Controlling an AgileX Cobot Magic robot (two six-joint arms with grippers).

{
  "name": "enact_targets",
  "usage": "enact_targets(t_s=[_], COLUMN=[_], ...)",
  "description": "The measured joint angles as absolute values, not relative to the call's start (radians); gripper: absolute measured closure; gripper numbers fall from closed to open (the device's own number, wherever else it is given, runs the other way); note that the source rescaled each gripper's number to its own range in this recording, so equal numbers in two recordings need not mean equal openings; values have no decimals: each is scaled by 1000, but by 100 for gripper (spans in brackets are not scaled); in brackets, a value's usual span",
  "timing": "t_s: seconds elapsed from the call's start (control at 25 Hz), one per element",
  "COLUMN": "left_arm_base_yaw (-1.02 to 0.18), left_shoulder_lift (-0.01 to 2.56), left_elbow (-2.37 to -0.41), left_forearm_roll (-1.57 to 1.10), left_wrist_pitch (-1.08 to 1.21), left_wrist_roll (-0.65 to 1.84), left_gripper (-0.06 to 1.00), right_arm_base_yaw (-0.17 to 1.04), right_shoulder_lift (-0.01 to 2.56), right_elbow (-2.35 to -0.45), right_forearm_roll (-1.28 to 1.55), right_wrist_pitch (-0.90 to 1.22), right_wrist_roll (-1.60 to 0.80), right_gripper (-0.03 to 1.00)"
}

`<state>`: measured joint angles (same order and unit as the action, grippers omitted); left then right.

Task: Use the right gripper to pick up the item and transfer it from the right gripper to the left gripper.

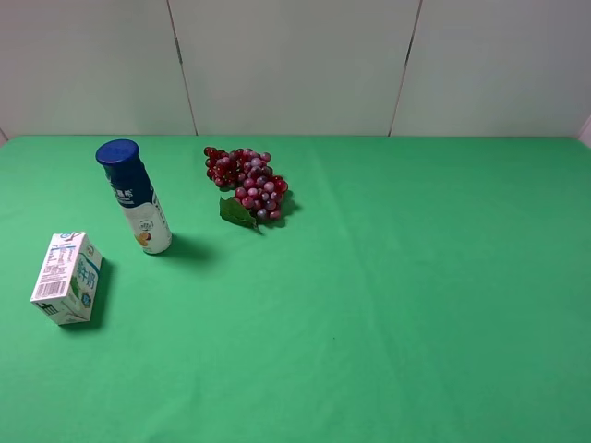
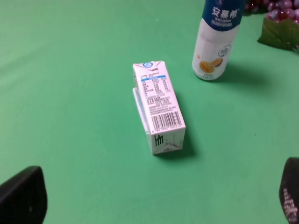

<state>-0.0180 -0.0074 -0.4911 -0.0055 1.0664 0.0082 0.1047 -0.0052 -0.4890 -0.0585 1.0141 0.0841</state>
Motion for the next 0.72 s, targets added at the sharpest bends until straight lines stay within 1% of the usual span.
enact_targets(t_s=[0.16,0.72], left_arm_base_yaw=[-51,-52], left_shoulder_lift=[-7,-7], left_elbow=[-491,-491], left_forearm_roll=[0,0], left_wrist_pitch=[1064,1064], left_wrist_roll=[0,0], left_gripper=[-6,-6], right_arm_base_yaw=[105,105], right_shoulder_lift=[-5,-5], right_elbow=[-489,-489], right_forearm_roll=[-59,-59], right_wrist_pitch=[1014,1014], right_wrist_roll=[84,84], right_gripper=[-3,-3])
